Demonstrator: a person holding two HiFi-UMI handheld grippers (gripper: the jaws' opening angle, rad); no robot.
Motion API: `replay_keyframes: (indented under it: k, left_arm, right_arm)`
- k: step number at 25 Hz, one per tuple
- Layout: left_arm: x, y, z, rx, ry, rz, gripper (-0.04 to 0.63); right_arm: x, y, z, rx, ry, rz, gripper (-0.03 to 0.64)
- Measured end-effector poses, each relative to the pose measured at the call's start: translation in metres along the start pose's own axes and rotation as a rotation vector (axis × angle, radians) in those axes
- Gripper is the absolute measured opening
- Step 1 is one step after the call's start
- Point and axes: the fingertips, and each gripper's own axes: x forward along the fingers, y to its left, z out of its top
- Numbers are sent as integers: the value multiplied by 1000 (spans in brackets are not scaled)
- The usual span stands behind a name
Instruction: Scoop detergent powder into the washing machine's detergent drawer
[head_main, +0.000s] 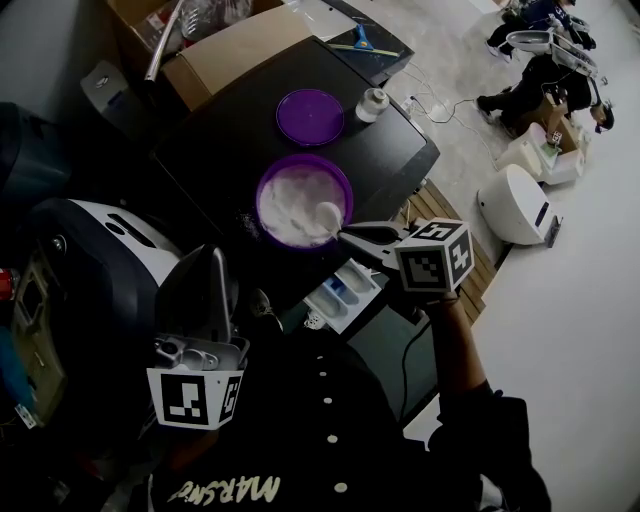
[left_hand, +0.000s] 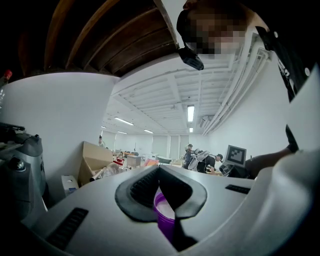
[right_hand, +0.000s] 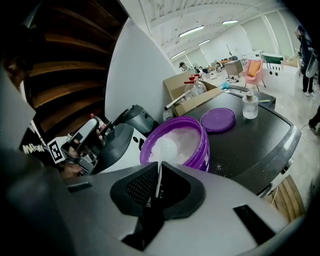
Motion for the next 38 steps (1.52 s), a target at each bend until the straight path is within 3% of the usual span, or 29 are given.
replay_keyframes:
  k: [2,4,10,13,16,18,24,32,38]
  left_arm:
    - [2,0,-1,-2,0,-2,15]
    - [3,-1,-1,-4,2,-5,14]
    - [5,-3,-1,-2,0,-12,15]
    - [5,-2,1,2,-2,-10,15]
    - [5,-1,4,9,-9,-11,15]
    - [5,-2,7,13,-15,-13,15]
    - [6,-9,18,33,-41,-31,15]
    - [8,-16,35,59,-82,-43,15]
    - [8,-15,52,82,-119,-38,15]
  right_arm:
    - [0,1,-1,-24,6,-2,54]
    - [1,2,0,-29,1,2,149]
    - [-5,0,6,-65,-45,-23,150]
    - [-18,0,17,-103,-134,-47,147]
    - [-36,1,26,-152,-240,-105,55]
    - [-48,2,28,-190,-290,-143,40]
    - [-83,28,44,-309,-464,-202,34]
    - [-149,49,61,-420,-722,-360,31]
    - [-191,57,66,-444,-881,-475,31]
